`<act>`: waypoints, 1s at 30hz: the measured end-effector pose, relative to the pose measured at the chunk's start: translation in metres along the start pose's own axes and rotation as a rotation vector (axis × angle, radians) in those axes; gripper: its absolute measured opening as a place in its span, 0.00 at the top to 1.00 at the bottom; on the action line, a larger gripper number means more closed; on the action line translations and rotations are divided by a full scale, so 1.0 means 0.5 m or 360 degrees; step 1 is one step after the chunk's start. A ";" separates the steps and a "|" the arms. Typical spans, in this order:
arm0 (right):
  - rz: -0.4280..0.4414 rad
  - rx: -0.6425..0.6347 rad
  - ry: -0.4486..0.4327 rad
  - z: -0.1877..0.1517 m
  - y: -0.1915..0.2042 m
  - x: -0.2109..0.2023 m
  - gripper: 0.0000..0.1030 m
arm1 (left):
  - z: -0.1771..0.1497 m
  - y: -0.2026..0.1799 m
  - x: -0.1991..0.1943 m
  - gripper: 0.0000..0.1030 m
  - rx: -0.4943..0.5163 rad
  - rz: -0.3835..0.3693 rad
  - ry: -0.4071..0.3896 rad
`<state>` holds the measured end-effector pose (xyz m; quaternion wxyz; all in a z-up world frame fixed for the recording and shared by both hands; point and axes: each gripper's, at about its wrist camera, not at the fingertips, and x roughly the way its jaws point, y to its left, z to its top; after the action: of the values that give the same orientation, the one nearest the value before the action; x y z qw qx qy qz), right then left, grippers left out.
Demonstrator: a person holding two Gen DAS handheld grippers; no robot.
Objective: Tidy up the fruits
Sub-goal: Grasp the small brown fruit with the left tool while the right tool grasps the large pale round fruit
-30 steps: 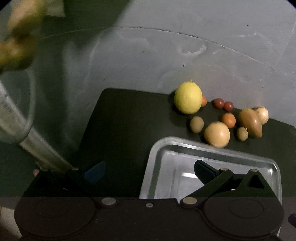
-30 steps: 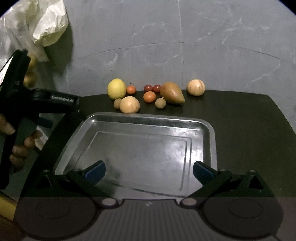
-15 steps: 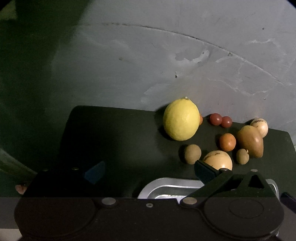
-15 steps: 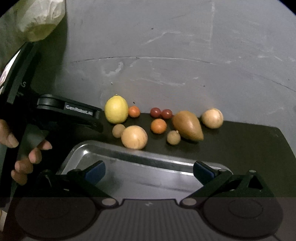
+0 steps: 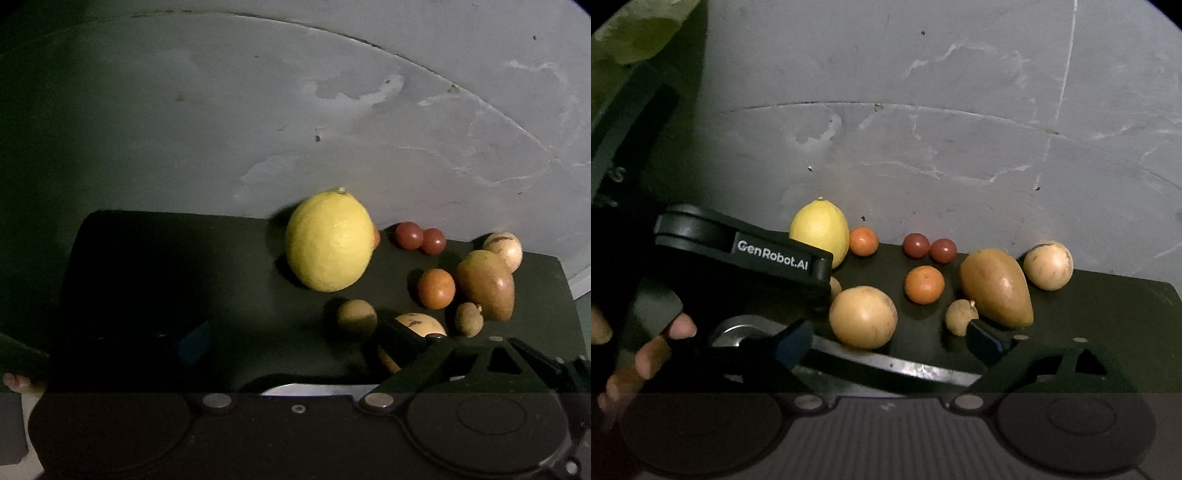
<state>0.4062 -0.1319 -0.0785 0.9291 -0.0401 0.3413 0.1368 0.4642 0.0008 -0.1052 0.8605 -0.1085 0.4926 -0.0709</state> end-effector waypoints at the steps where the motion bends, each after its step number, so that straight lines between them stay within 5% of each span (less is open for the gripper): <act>1: 0.0002 0.0002 0.0003 0.003 -0.001 0.005 0.13 | 0.001 -0.002 0.000 0.10 0.0001 -0.0007 -0.0001; 21: 0.0092 0.0032 0.0064 0.012 0.000 0.058 0.48 | -0.005 -0.017 -0.002 0.42 0.0006 -0.0116 0.0012; 30: 0.0061 0.0061 0.0052 0.011 -0.011 0.061 0.49 | -0.006 -0.028 0.008 0.58 0.0024 -0.0128 0.0020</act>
<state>0.4335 -0.1293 -0.0941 0.9211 -0.0180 0.3599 0.1473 0.4632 -0.0140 -0.1064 0.8546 -0.1213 0.4928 -0.1100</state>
